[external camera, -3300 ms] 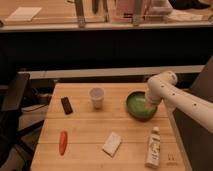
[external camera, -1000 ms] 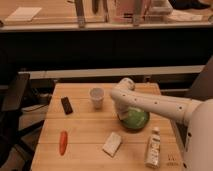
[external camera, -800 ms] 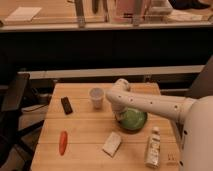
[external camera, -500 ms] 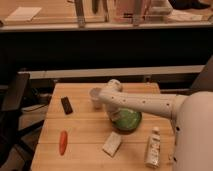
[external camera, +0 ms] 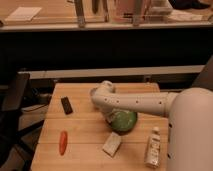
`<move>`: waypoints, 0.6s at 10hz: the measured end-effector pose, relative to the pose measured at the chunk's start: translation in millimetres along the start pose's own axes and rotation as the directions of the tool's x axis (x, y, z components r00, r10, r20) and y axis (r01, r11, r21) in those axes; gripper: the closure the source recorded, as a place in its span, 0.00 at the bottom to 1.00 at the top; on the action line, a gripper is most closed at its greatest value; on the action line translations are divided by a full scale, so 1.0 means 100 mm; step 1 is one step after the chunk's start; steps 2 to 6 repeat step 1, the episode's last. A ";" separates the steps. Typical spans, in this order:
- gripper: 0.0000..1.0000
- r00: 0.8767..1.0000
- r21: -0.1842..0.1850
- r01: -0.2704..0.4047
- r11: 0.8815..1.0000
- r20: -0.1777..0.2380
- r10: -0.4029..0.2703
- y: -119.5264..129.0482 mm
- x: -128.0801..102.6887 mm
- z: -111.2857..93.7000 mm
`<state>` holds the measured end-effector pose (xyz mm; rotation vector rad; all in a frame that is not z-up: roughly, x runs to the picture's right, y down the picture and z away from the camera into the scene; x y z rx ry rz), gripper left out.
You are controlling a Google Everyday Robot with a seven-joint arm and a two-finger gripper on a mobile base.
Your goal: Push the ceramic bowl across the table
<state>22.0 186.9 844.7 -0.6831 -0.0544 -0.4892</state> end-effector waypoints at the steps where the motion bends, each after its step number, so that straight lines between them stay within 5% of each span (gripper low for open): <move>1: 0.97 1.000 0.001 0.017 1.000 -0.005 -0.017 -0.04 -0.08 -0.01; 6: 0.97 1.000 0.001 0.017 1.000 -0.005 -0.017 -0.04 -0.08 -0.01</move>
